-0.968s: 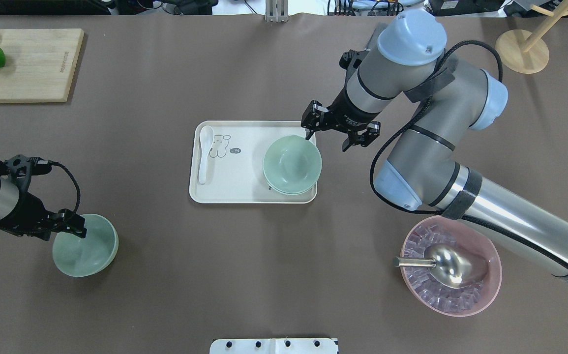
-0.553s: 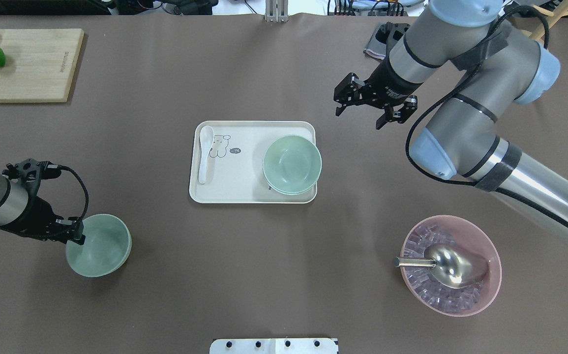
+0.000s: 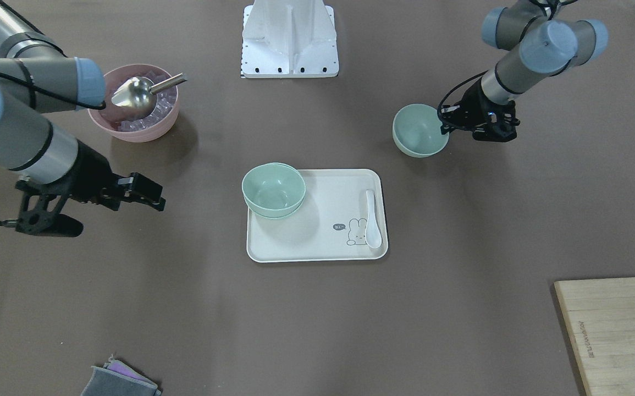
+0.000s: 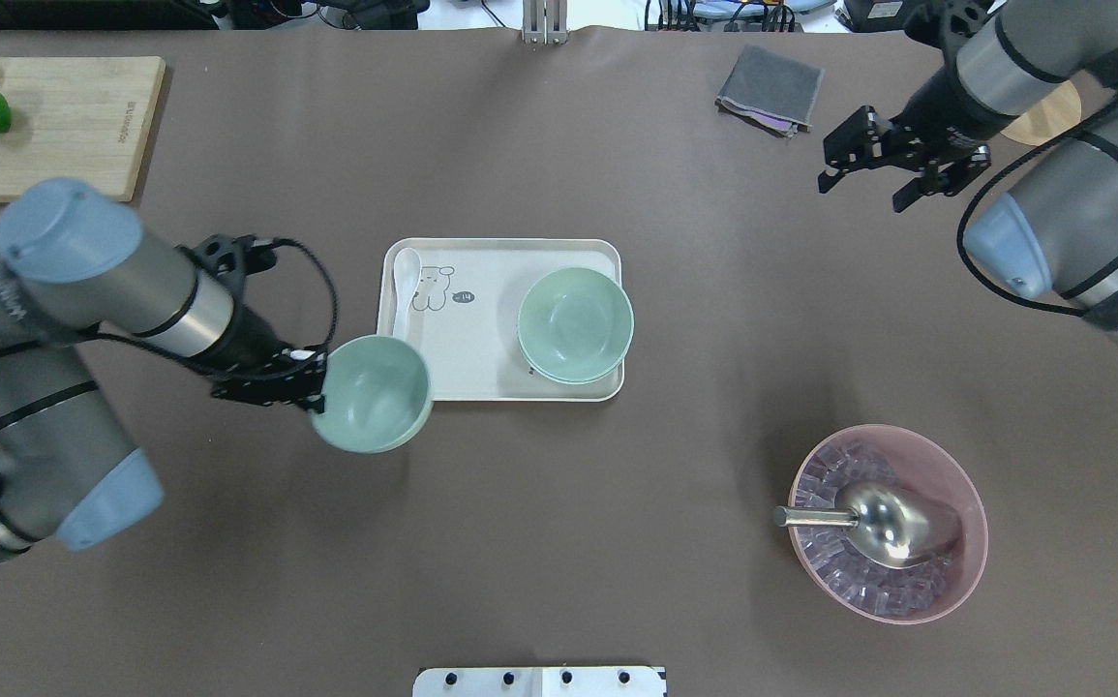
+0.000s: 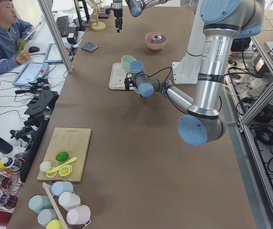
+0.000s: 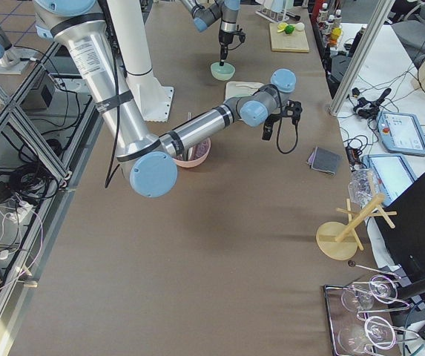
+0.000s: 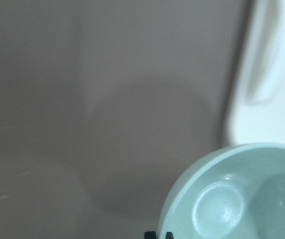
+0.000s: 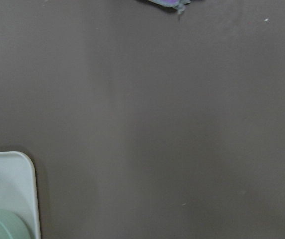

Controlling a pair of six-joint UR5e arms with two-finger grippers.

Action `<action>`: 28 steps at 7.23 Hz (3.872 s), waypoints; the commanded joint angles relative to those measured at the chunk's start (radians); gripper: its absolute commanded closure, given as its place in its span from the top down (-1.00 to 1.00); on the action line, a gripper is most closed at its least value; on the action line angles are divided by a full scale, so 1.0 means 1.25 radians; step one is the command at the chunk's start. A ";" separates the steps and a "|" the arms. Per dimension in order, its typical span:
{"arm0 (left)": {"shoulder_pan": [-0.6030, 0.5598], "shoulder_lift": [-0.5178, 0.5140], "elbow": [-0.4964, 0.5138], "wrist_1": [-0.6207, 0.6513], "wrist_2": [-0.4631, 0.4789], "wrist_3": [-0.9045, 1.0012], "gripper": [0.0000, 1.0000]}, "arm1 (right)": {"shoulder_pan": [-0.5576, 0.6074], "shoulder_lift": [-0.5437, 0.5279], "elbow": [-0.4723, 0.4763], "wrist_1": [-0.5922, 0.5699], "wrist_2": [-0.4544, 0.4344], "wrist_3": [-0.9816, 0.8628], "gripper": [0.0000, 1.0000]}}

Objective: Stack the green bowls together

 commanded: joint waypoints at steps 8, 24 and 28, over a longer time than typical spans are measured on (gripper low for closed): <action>0.050 -0.328 0.248 0.002 0.096 -0.062 -1.00 | 0.083 -0.113 -0.018 -0.002 0.019 -0.203 1.00; -0.606 0.422 0.120 -0.013 -0.053 1.118 0.97 | 0.318 -0.291 -0.105 -0.003 -0.031 -0.743 1.00; -0.605 0.423 0.104 -0.014 -0.058 1.038 0.97 | 0.318 -0.312 -0.098 0.009 -0.023 -0.743 1.00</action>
